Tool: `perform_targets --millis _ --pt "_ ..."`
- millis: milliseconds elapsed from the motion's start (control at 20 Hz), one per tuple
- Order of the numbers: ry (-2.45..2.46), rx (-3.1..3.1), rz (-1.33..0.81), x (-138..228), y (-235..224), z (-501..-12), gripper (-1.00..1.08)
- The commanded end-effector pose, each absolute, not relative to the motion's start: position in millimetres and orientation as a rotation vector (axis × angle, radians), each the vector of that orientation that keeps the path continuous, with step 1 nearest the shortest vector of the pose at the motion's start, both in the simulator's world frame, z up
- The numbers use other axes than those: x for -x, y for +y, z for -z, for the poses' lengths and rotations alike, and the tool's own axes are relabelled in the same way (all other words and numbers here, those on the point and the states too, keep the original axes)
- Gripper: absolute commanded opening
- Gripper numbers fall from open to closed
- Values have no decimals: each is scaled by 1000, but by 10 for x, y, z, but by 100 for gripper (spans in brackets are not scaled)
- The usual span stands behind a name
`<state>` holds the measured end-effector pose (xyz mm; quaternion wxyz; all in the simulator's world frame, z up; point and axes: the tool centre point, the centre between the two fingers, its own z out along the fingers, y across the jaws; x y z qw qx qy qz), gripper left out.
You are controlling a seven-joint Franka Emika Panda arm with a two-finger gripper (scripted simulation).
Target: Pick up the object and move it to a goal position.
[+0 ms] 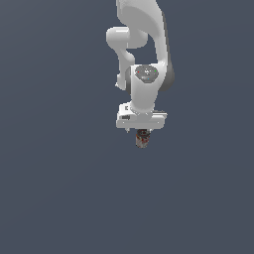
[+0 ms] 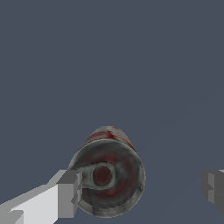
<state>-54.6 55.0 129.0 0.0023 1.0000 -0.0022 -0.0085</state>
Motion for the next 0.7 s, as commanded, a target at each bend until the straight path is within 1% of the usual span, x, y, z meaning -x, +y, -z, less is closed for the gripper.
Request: perform_targets --millis 0,200,400,650 --pt "3 -3139 11 605 693 -1281 100" --pt "12 -3141 1 650 795 -1274 100" --pt "13 -3141 3 643 784 -1263 100" --pt "13 -3141 2 651 789 -1116 100"
